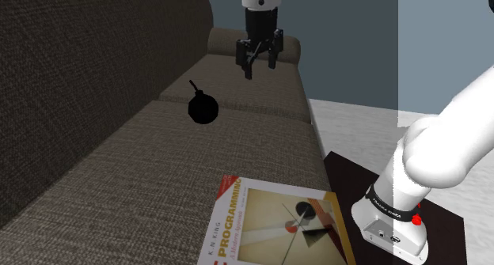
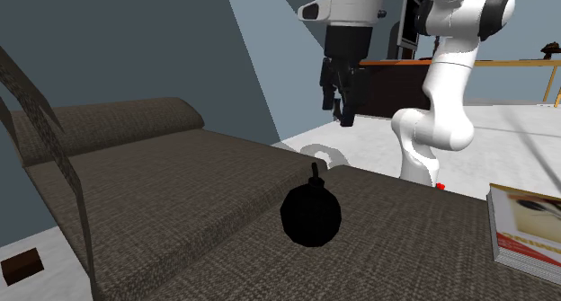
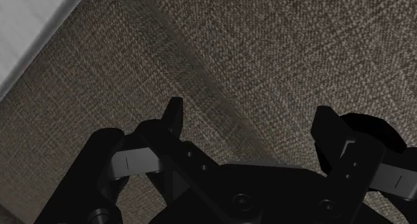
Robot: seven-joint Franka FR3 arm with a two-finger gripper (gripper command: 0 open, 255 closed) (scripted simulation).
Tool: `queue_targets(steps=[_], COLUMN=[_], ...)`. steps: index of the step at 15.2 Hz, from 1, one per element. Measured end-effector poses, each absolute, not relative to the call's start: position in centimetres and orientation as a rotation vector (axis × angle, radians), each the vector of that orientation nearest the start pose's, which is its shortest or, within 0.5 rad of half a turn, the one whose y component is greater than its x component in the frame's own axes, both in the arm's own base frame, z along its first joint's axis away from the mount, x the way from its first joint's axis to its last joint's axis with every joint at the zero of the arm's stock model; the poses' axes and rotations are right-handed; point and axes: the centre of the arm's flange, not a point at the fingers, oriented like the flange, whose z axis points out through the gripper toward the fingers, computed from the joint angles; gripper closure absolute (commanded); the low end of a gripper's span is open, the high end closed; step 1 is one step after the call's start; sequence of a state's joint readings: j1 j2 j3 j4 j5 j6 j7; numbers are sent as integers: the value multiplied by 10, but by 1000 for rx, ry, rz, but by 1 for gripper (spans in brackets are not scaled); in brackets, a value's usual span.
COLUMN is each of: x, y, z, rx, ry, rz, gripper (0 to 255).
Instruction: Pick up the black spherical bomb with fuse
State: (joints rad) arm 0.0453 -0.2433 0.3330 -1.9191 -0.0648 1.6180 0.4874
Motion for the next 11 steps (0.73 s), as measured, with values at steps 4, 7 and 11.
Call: queue_targets(steps=[4,7,11], x=[474,496,530], y=[233,268,309], z=[578,571,566], rx=[-3305,-3312,-3321], ry=[202,209,221], rz=[23,33,46], gripper=[0,0,0])
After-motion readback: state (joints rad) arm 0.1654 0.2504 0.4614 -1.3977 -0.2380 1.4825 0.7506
